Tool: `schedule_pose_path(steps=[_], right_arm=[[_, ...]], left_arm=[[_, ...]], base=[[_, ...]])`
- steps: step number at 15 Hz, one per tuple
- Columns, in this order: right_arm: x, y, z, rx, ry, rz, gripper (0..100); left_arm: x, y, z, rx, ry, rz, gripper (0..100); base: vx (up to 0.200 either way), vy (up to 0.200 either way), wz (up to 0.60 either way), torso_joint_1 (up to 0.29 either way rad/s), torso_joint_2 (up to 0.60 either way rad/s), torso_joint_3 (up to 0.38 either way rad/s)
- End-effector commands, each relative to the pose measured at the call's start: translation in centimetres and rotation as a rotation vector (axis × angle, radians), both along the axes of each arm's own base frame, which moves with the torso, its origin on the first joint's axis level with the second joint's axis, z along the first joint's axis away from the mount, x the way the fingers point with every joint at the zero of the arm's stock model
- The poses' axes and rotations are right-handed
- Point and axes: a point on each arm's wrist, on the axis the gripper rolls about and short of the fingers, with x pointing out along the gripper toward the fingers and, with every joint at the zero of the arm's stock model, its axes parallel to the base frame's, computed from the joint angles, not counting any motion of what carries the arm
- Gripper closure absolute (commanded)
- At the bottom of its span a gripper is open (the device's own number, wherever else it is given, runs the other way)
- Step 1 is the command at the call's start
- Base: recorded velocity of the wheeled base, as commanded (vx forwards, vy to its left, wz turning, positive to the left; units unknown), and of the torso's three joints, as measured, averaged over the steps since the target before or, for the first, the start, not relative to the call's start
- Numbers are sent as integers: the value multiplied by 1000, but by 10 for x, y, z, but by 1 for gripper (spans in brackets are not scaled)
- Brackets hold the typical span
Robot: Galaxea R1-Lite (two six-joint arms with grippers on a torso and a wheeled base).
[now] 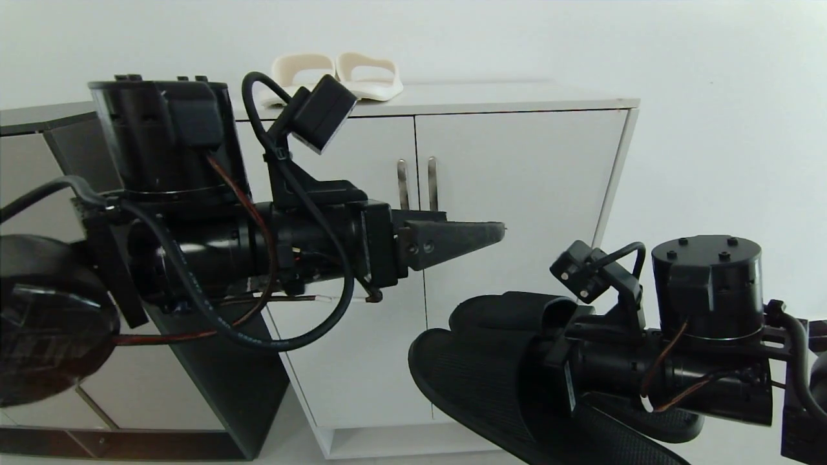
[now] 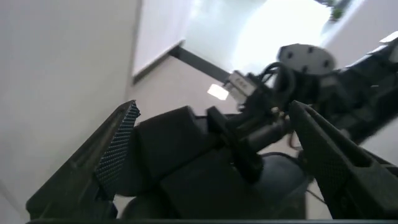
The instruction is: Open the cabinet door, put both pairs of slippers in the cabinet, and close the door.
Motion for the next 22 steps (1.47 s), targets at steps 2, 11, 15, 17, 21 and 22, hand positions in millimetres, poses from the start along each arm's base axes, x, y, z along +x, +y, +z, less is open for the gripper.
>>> schedule_pose_path(steps=[2,11,15,17,21,22], right_arm=[[0,0,-1,-3,3,1,100],[0,1,-3,-7,8,4,100],[0,1,-3,-6,8,5,100],[0,1,-3,-6,8,5,100],[0,1,-3,-6,8,5,100],[0,1,-3,-6,8,5,100]], left_arm=[[19,16,12,-63,73,-90,0],[81,9,-2,-40,57,119,0],[105,12,-5,-42,51,157,0],[108,11,-6,-42,51,157,0],[123,4,-16,-33,67,157,0],[125,3,-17,-33,69,157,0]], base=[[0,0,0,0,0,0],[0,0,0,0,0,0],[0,0,0,0,0,0],[0,0,0,0,0,0],[0,0,0,0,0,0],[0,0,0,0,0,0]])
